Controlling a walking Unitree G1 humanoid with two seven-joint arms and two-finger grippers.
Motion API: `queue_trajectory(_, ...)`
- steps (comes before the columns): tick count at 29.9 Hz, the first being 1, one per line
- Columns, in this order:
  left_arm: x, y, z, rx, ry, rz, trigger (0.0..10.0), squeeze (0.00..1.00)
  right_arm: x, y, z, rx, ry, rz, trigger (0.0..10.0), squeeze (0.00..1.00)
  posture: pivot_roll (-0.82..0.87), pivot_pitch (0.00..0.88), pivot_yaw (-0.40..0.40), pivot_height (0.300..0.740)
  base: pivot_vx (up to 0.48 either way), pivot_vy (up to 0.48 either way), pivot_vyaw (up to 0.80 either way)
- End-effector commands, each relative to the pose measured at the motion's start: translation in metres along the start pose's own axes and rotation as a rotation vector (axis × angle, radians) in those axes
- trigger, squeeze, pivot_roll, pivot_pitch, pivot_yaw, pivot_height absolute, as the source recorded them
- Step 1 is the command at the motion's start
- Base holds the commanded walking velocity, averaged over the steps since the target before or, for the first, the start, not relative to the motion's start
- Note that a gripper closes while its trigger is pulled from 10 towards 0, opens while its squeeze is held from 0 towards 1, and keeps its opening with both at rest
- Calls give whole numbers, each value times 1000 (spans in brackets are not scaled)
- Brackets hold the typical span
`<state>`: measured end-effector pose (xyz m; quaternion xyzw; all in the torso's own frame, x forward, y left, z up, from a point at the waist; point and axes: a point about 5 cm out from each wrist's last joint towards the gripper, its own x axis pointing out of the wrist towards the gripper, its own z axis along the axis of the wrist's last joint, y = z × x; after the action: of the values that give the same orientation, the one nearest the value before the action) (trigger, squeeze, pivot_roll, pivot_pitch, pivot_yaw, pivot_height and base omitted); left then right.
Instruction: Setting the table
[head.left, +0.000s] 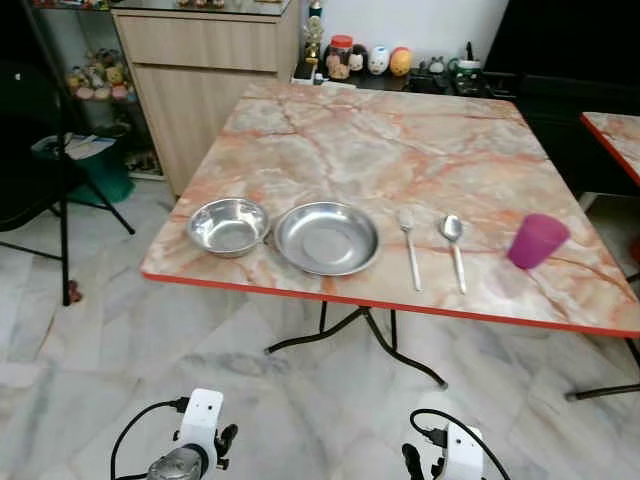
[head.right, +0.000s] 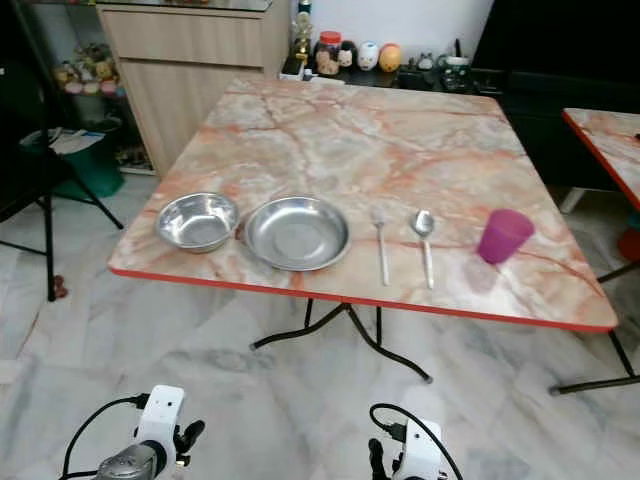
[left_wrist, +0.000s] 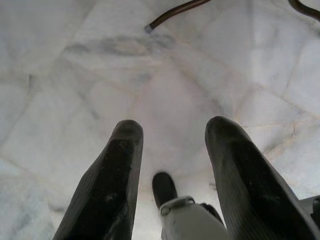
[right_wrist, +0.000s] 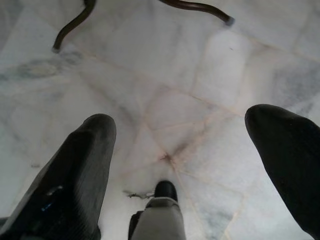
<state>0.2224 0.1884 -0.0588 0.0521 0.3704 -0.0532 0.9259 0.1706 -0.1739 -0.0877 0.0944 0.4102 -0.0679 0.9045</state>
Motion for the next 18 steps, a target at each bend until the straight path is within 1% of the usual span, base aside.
queue_trajectory(1,0,-4,-1,-10,2,-11,10000,0,-1,-4,-1,4,0,-13,10000,0,65,0,-49,740,0,0,0)
queue_trajectory(4,0,-4,-1,-7,2,-15,10000,0,-1,-4,-1,2,0,-13,10000,0,65,0,-49,740,0,0,0)
queue_trajectory(8,0,3,6,-14,-46,2,10000,0,-1,-4,1,-4,-16,-8,10000,0,63,0,-47,740,0,0,0)
queue_trajectory(11,-1,6,15,5,-122,1,10000,0,-1,-4,2,-7,-25,-5,10000,0,62,0,-46,740,0,0,0)
queue_trajectory(15,-5,18,25,9,-232,29,10000,0,-1,-4,2,-11,-30,-11,10000,0,63,0,-46,740,0,0,0)
queue_trajectory(17,-6,18,26,8,-238,29,10000,0,-1,-4,2,-11,-31,-12,10000,0,59,0,-46,740,0,0,0)
queue_trajectory(18,-7,20,31,7,-278,26,10000,0,1,-10,15,-11,-82,-12,10000,0,60,0,-47,740,0,0,0)
